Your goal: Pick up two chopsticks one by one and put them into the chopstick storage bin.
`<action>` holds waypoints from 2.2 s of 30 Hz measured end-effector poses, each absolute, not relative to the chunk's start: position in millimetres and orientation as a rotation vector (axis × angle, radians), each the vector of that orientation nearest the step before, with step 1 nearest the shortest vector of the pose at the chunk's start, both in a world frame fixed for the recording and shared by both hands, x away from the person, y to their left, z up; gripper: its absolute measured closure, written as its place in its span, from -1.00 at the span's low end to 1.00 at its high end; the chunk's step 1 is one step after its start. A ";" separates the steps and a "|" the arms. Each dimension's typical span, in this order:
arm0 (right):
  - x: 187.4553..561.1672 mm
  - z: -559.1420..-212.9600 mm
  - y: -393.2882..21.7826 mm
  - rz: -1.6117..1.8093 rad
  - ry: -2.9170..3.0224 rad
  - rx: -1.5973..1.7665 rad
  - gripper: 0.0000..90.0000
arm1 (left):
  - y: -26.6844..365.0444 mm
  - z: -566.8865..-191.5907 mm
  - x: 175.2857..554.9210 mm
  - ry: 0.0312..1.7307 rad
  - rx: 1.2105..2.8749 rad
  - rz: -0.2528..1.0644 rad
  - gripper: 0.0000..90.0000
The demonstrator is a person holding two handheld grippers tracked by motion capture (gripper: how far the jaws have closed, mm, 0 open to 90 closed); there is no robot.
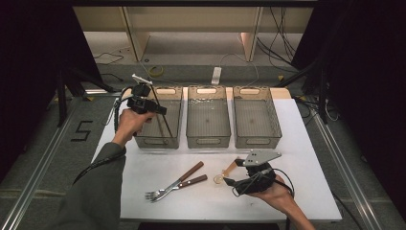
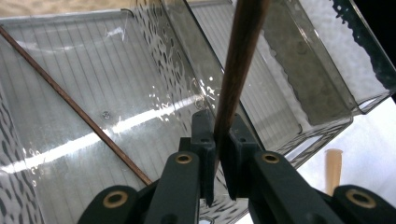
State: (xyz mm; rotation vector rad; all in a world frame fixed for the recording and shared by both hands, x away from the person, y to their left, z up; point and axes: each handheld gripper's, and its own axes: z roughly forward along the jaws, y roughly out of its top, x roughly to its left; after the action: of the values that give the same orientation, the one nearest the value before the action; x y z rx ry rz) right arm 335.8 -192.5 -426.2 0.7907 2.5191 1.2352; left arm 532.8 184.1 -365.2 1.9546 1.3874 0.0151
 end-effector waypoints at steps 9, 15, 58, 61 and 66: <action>335.6 -426.3 -192.5 1.233 2.522 0.785 -0.41 | 180.7 -369.4 536.8 1.422 1.968 0.044 0.68; 336.0 -426.1 -193.2 1.233 2.523 0.785 -0.41 | 177.8 -366.6 535.5 1.445 1.965 0.134 0.10; 381.4 -423.1 -201.1 1.042 2.677 0.660 -0.49 | 165.7 -380.5 401.3 1.042 1.817 0.186 -0.63; 385.5 -424.6 -198.0 1.012 2.703 0.646 -0.49 | 166.5 -385.4 392.8 1.017 1.807 0.178 -0.64; 391.8 -424.9 -193.6 0.934 2.736 0.596 -0.49 | 170.7 -394.8 383.8 1.009 1.786 0.164 -0.64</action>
State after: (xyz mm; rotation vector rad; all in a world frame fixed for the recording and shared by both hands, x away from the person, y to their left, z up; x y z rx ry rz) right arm 391.8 -193.6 -424.9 0.5957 2.7364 0.9336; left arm 383.8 170.7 -394.8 1.7855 1.0088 0.1641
